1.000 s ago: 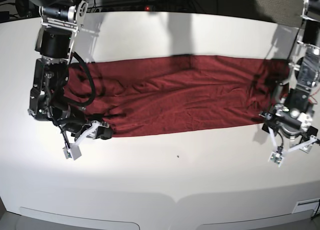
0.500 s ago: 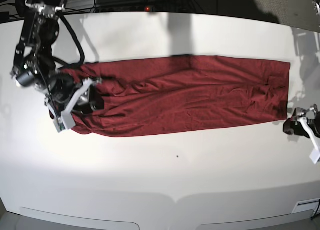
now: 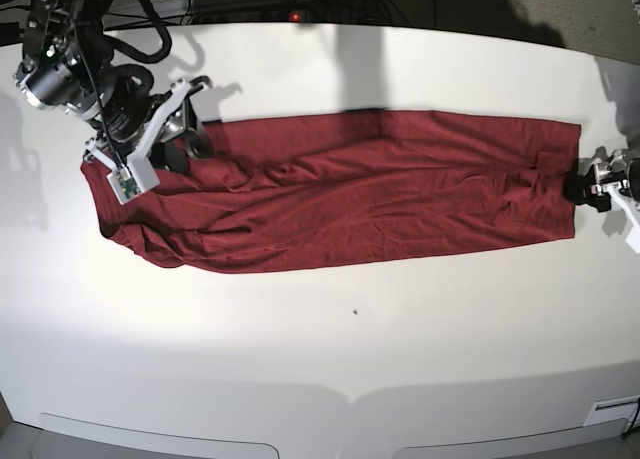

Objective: Fold the T-shirt properly
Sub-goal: 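Move both grippers back toward the folded edge of the shirt, then grasp the shirt ends with both grippers at opposite ends of the strip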

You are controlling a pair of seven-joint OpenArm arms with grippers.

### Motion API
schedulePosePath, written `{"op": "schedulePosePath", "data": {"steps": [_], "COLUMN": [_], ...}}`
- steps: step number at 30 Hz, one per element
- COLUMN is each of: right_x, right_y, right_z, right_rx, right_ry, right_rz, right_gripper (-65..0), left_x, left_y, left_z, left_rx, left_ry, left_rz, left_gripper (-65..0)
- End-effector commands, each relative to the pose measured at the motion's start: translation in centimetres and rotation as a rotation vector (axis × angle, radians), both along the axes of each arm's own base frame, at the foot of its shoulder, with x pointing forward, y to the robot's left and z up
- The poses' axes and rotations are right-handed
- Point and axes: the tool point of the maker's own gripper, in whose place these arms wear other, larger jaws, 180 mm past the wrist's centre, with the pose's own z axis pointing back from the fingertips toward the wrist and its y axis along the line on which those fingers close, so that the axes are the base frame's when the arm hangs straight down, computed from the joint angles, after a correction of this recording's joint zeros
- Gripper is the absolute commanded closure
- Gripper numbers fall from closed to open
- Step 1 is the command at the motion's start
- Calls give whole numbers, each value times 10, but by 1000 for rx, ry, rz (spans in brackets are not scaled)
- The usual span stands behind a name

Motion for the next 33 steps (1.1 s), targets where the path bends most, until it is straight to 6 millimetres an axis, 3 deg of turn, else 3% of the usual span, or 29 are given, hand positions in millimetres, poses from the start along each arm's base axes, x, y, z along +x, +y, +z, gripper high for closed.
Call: {"op": "schedulePosePath", "data": {"steps": [1,5,9,21,33], "right_x": [3,2,1,1,0], "right_y": [4,6,6,5,5], "right_z": [12,12,12,11,9], "right_rx": [16,30,29,25,21], "right_ry": [-44,-35,-34,-27,-20], "right_rz": [15,21,21,22,23], "right_gripper": [-222,-222,-222,-222,-222], "left_x": [11,-1,-4,-16,-2], "left_y": [4,-18,-37,-40,-62], "left_z": [13,-2,-5,-10,19], "left_rx": [-17,-118,-179,-176,-377], "left_ry": [-44,17,39,100,10], "left_rz": [12,15,-3,-43,-24], "left_gripper": [-451,-451,-451,-451,-451]}}
